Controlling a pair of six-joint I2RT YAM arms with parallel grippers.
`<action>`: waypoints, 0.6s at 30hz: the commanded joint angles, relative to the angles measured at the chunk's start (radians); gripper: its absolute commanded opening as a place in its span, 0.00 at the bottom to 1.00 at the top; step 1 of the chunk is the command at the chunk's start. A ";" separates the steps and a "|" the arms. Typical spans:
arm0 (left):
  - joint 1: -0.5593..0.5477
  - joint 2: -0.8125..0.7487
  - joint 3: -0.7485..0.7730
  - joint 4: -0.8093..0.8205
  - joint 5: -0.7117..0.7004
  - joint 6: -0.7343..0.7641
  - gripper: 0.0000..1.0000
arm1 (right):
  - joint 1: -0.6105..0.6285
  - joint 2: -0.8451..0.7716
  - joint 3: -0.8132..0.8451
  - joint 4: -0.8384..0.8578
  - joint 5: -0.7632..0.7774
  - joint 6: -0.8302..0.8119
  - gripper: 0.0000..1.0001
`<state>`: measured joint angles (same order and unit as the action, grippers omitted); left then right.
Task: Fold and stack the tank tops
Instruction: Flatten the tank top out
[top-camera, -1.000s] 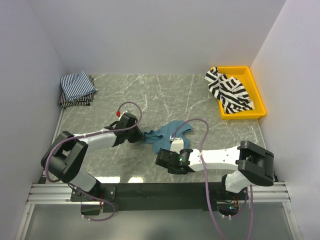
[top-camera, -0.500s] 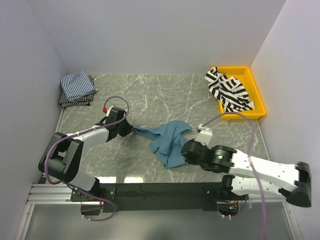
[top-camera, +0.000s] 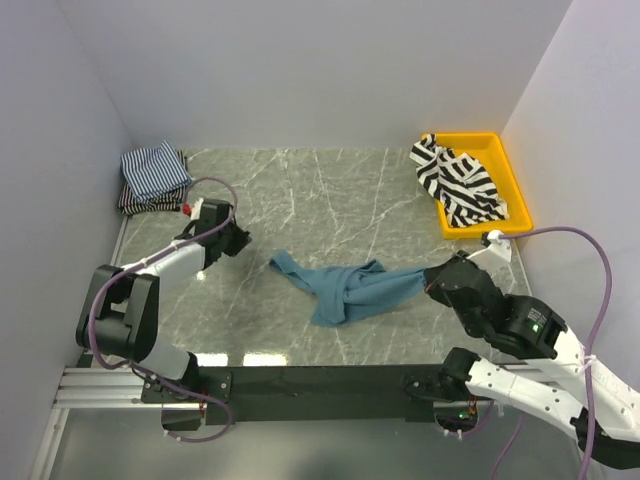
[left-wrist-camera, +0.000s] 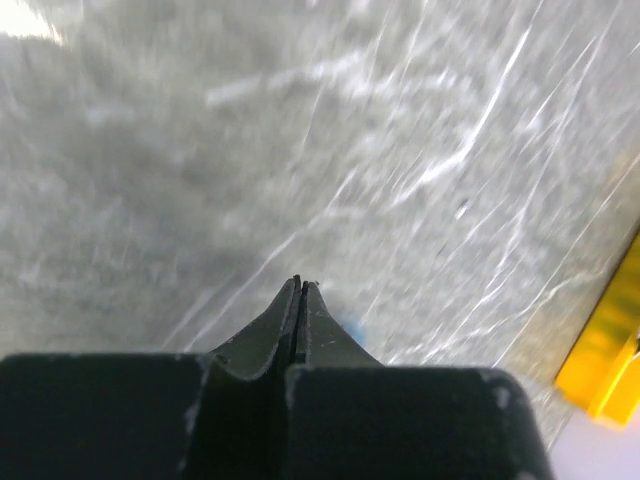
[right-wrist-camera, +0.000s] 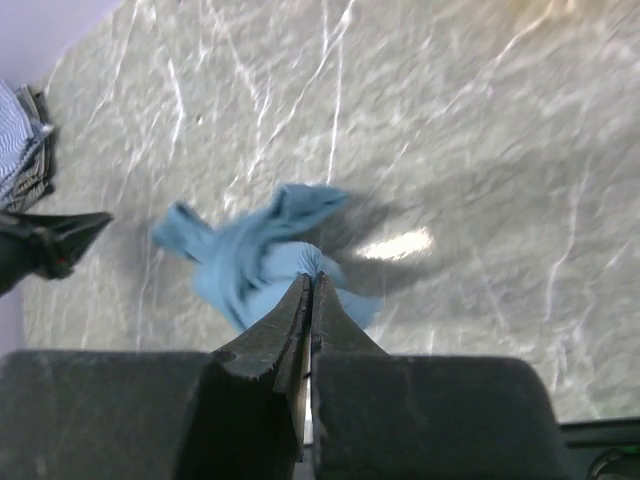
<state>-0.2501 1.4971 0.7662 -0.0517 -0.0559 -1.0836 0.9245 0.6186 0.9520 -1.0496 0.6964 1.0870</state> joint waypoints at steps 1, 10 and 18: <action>0.023 0.011 0.090 0.001 -0.047 -0.007 0.01 | -0.032 0.047 0.048 0.013 0.069 -0.093 0.00; -0.007 0.022 0.136 0.035 0.040 0.097 0.07 | -0.081 0.104 0.031 0.094 0.042 -0.182 0.00; -0.438 -0.187 -0.060 0.032 0.083 0.237 0.46 | -0.099 0.112 -0.018 0.155 -0.005 -0.194 0.00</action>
<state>-0.5785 1.3998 0.7658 -0.0360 -0.0372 -0.9253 0.8352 0.7288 0.9379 -0.9565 0.6872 0.9100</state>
